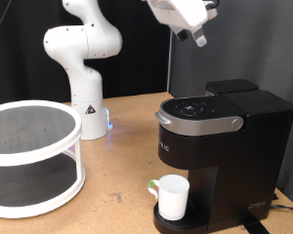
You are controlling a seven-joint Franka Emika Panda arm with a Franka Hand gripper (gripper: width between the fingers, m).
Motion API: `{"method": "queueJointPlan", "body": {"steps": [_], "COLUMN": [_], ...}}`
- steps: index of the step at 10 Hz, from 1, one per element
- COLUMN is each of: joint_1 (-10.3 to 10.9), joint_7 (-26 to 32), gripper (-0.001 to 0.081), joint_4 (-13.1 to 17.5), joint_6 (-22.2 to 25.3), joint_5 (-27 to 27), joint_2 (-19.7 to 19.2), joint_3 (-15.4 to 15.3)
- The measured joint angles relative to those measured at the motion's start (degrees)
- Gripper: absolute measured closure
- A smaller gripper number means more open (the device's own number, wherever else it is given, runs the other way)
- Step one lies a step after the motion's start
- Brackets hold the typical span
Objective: Make a cup of coffee with the keurig machine
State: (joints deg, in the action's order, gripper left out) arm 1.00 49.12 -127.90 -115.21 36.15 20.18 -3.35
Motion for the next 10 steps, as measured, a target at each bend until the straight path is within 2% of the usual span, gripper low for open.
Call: {"method": "queueJointPlan", "body": {"steps": [1,2,3,5,6,8,10], "joint_1": [-0.22,-0.21,-0.24,-0.34,-0.33,-0.29,-0.29], "joint_7": [-1.93,-1.29,-0.82,-3.71,-5.14,-6.03,-5.84], "gripper": [0.0001,0.0001,0.0001,0.0001,0.0001,0.0001,0.0001], "joint_4": [2.33,2.07,1.84,2.81,3.87,6.01,5.57], "joint_6": [2.13,1.47,-0.18,-0.57,-0.26,-0.18,-0.8], "joint_5": [-0.93,-0.74,-3.96,-17.81,-20.93,-20.63,-21.07], "joint_2": [-2.23,-2.08,-2.07,-2.88,-3.68,-5.34,-5.33], "joint_3": [0.0,-0.02,-0.53,-3.29,-4.36,-4.71,-4.75]}}
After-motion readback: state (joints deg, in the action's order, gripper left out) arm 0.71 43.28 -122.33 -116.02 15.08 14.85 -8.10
